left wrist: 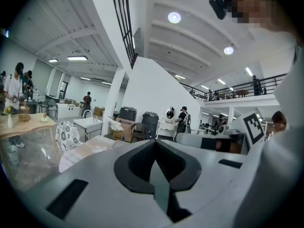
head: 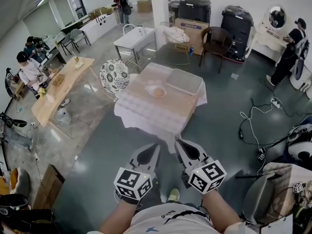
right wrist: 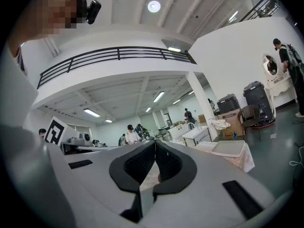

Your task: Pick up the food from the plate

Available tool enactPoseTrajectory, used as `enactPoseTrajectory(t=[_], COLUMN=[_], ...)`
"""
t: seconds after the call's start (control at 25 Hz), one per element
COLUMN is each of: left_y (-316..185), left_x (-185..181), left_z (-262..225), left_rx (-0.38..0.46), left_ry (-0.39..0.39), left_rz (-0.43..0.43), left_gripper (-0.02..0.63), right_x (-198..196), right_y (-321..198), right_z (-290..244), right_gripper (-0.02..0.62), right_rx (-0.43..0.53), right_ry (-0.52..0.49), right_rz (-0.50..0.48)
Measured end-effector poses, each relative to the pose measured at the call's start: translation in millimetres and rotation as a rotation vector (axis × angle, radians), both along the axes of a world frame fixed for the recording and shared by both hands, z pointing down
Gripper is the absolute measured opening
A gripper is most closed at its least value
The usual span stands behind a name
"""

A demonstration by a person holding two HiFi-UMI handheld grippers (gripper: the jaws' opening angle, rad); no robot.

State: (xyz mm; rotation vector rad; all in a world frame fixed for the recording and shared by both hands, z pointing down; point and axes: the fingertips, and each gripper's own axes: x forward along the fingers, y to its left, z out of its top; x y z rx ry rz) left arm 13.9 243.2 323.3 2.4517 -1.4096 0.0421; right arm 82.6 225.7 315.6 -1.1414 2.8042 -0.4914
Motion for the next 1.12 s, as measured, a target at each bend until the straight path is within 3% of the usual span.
enactPoseTrajectory(t=[0.32,0.68,1.12], left_y=[-54.9,-139.9,-212.3], left_x=[-21.9,-75.5,-80.3], left_z=[13.9,26.1,56.6], left_rx=[0.004,0.014,-0.022], left_ry=[-0.008,-0.029,-0.031], left_rz=[0.032,0.093,0.164], left_gripper=[0.006,0.006,0.006], right_x=[-20.4,-74.1,-70.1], right_y=[-52.3,-128.3,-187.1], right_z=[10.2,16.6,30.9], right_gripper=[0.014,0.014,0.014], right_rx=[-0.012,-0.023,-0.063], right_ry=[0.025,0.065,0.07], right_rz=[0.048,0.13,0.248])
